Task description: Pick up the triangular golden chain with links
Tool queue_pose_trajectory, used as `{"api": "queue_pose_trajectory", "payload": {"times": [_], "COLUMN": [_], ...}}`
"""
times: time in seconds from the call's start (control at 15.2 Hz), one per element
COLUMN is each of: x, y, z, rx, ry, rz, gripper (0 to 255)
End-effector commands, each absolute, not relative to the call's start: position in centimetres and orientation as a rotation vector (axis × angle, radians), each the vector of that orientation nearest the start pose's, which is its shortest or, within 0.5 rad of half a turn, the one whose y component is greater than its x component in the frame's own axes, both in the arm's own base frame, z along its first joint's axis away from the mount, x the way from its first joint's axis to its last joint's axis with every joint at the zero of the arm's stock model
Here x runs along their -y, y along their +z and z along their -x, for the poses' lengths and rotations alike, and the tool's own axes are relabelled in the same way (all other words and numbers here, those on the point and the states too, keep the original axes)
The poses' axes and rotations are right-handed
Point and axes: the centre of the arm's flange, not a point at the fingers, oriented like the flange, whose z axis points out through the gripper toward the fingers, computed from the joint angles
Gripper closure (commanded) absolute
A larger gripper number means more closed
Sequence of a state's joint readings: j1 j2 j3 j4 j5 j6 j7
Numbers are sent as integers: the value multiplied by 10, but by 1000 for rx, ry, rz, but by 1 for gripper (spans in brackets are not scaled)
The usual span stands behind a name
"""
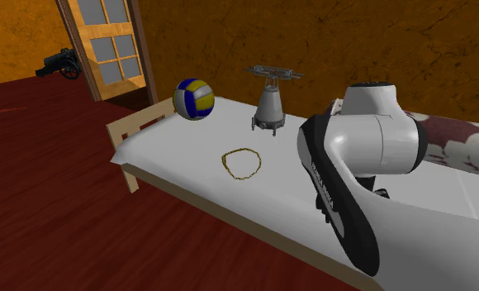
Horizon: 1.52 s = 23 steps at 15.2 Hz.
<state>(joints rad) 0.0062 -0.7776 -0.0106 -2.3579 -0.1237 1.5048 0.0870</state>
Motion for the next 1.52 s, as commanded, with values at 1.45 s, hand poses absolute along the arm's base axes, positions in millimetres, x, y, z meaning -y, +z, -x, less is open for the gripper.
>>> {"api": "queue_pose_trajectory", "payload": {"times": [1.45], "x": [-211], "y": [567], "z": [-456], "rx": [237], "ry": [-110], "rz": [3242], "gripper": [0]}}
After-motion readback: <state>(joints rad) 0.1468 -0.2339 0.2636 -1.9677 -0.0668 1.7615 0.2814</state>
